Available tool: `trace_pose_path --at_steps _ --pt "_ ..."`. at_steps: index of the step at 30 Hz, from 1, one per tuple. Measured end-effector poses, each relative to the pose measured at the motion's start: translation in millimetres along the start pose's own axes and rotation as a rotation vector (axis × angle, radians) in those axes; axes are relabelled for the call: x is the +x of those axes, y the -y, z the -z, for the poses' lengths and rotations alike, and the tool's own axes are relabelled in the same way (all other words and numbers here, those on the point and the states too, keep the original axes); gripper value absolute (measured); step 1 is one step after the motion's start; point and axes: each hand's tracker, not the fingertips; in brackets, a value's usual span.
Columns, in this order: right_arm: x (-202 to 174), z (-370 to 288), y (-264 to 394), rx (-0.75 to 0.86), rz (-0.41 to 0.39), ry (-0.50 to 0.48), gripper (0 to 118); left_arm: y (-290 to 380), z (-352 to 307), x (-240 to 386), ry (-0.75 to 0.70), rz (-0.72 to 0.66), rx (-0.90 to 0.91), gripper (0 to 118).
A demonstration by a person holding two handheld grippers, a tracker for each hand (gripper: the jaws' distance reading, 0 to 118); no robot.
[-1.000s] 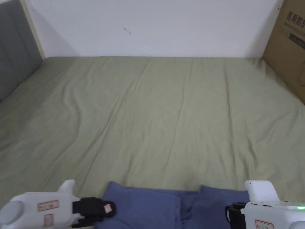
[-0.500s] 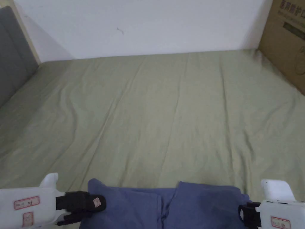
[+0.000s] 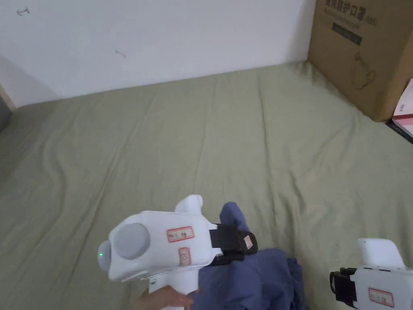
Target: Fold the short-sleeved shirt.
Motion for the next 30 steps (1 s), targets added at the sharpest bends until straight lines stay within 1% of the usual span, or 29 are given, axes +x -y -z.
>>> trace_pose_path --at_steps 1,2,3,4,5,7,8,9,10,11,12,14,15,16,18,20,22,26,28,30 --pt "6.5 -1.3 2.1 -0.002 0.015 0.0 1 2.1 20.5 1.8 0.014 0.044 -0.054 21" --pt "12.6 -2.7 4.0 -0.005 0.034 0.005 1 5.5 38.6 3.0 0.019 0.067 -0.108 51" --pt "17.6 -4.4 5.9 -0.004 0.047 0.011 1 8.3 51.0 3.0 0.001 0.054 -0.144 84" --pt "22.8 -7.0 8.0 -0.004 0.057 0.018 1 11.3 58.4 3.2 -0.054 0.057 -0.174 109" --pt "26.8 -9.7 9.7 -0.004 0.063 0.025 1 14.9 58.0 2.8 -0.059 0.053 -0.143 117" --pt "33.6 -14.7 13.0 0.001 0.065 0.037 1 14.5 43.7 1.8 -0.042 0.081 -0.085 110" --pt "33.9 -15.2 12.6 0.001 0.063 0.041 1 11.2 35.0 -3.5 -0.039 0.073 -0.081 103" --pt "35.2 -15.4 13.0 0.0 0.06 0.046 1 9.4 27.7 -9.1 -0.038 0.051 -0.063 90" --pt "35.6 -14.7 13.1 0.0 0.058 0.054 1 7.1 16.2 -11.7 -0.054 0.026 -0.042 67" --pt "35.6 -14.0 13.1 0.001 0.052 0.06 1 6.4 8.7 -17.7 -0.079 0.006 -0.023 22" --pt "35.5 -13.0 12.7 0.001 0.047 0.062 1 7.6 4.3 -24.7 -0.107 0.01 -0.016 1" --pt "34.0 -10.6 13.0 0.005 0.044 0.064 1 10.1 2.2 -33.6 -0.218 0.024 0.005 1" --pt "33.4 -9.3 12.9 0.006 0.044 0.06 1 11.9 2.9 -37.0 -0.227 0.027 -0.016 1" --pt "32.6 -7.4 12.2 0.006 0.046 0.052 1 14.8 5.5 -40.0 -0.219 0.031 -0.046 1" --pt "30.6 -5.1 11.9 0.004 0.048 0.037 1 25.4 19.9 -41.6 -0.145 -0.015 -0.081 1" --pt "28.3 -2.4 11.7 -0.001 0.038 0.034 1 34.8 36.9 -33.4 -0.109 -0.004 -0.12 1" --pt "28.0 -1.6 12.3 -0.007 0.03 0.036 1 42.7 59.8 -24.4 -0.114 0.042 -0.167 0" --pt "30.3 -5.0 15.6 -0.012 0.034 0.035 1 57.2 105.9 -7.7 -0.095 0.056 -0.233 0" --pt "32.0 -7.7 16.8 -0.014 0.036 0.041 1 60.4 119.8 -1.3 -0.084 0.079 -0.273 0" --pt "33.6 -11.4 17.5 -0.014 0.035 0.053 1 63.7 125.4 0.1 -0.066 0.063 -0.29 0"
